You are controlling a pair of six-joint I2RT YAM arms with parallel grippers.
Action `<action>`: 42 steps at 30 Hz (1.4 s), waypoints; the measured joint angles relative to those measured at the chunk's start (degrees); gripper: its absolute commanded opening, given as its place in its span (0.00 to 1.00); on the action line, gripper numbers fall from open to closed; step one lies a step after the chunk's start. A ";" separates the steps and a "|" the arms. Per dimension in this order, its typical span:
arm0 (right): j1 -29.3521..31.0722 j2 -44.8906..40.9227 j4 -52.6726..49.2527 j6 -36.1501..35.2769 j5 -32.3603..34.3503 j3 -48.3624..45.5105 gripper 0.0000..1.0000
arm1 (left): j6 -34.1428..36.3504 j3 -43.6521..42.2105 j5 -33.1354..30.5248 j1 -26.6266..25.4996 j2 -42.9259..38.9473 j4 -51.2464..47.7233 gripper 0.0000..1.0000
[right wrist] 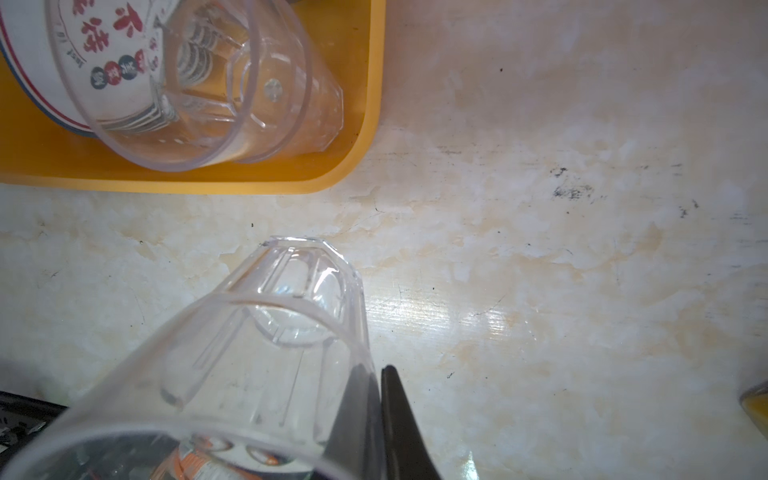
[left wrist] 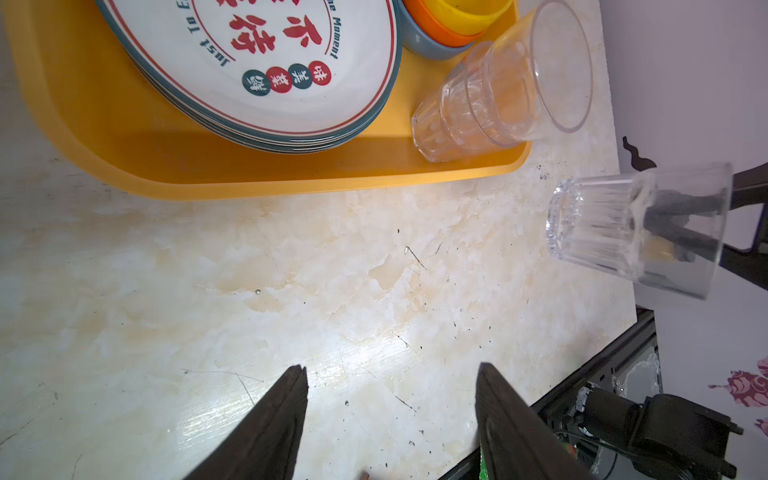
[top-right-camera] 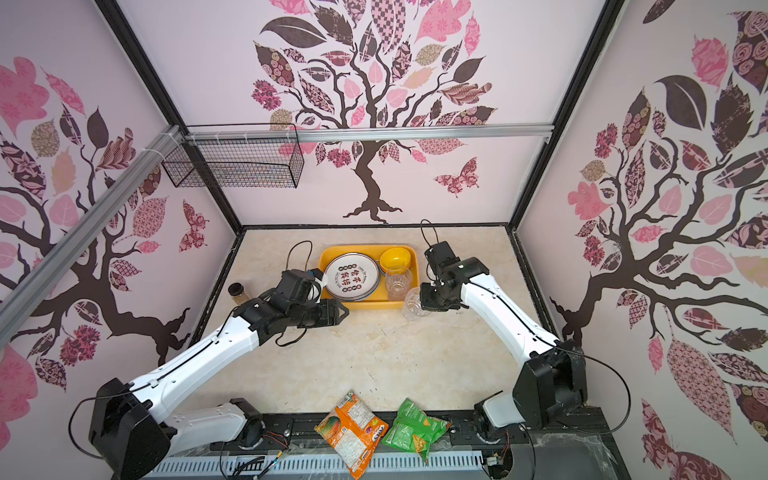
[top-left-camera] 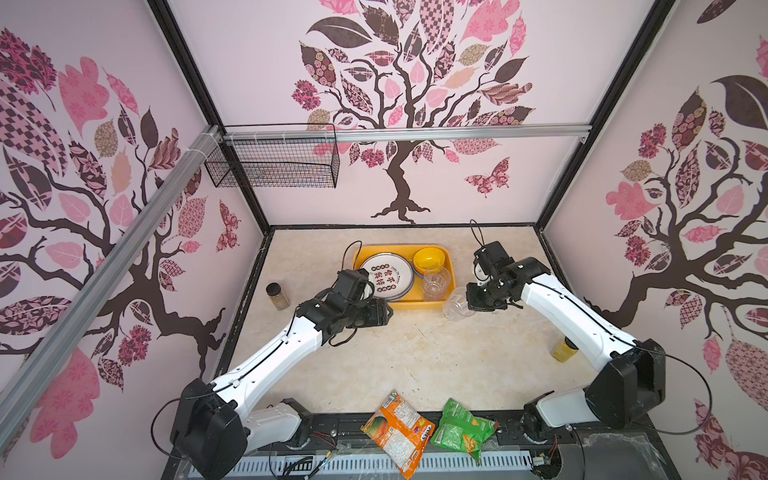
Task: Place the mixed dishes into the plastic bin
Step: 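Carry the cup over the bin and stack it onto the cups with the right gripper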
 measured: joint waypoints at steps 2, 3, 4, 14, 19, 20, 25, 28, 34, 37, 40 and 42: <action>0.02 0.20 -1.29 -0.46 0.09 2.40 0.01 | -0.24 -0.04 -0.55 0.26 -0.42 0.15 0.68; 0.02 0.37 -1.92 -0.79 0.15 3.72 0.01 | -0.37 -0.04 -0.76 0.39 -0.52 0.24 0.68; 0.02 0.57 -2.40 -0.96 0.20 4.85 0.01 | -0.46 -0.04 -0.98 0.55 -0.59 0.28 0.68; 0.00 5.20 -4.17 -1.16 1.16 14.69 0.01 | -1.53 -0.04 -3.21 2.27 -1.18 0.15 0.68; 0.00 7.91 -4.20 -1.16 1.51 18.10 0.01 | -1.70 -0.55 -3.34 3.37 -2.10 0.04 0.68; 0.00 8.70 -4.13 -1.16 1.51 18.97 0.01 | -1.73 -0.68 -3.34 3.65 -2.40 0.04 0.68; 0.02 12.33 -3.98 -1.09 1.68 21.99 0.01 | -1.81 -1.16 -3.28 4.68 -3.10 0.15 0.68; 0.00 14.32 -3.74 -1.03 1.84 23.67 0.01 | -1.97 -1.88 -3.26 4.85 -3.17 0.04 0.68; 0.00 17.88 -3.74 -0.96 1.84 27.71 0.01 | -2.16 -2.67 -3.06 5.31 -3.72 0.04 0.68; 0.00 19.23 -3.74 -0.94 1.86 28.92 0.01 | -2.21 -2.82 -3.02 5.51 -3.96 0.13 0.68; 0.02 20.68 -3.74 -0.94 1.86 29.90 0.01 | -2.45 -3.37 -2.91 5.62 -3.98 0.24 0.68; 0.00 21.46 -3.65 -0.94 1.86 30.01 0.01 | -2.60 -3.65 -2.86 5.70 -4.00 0.22 0.68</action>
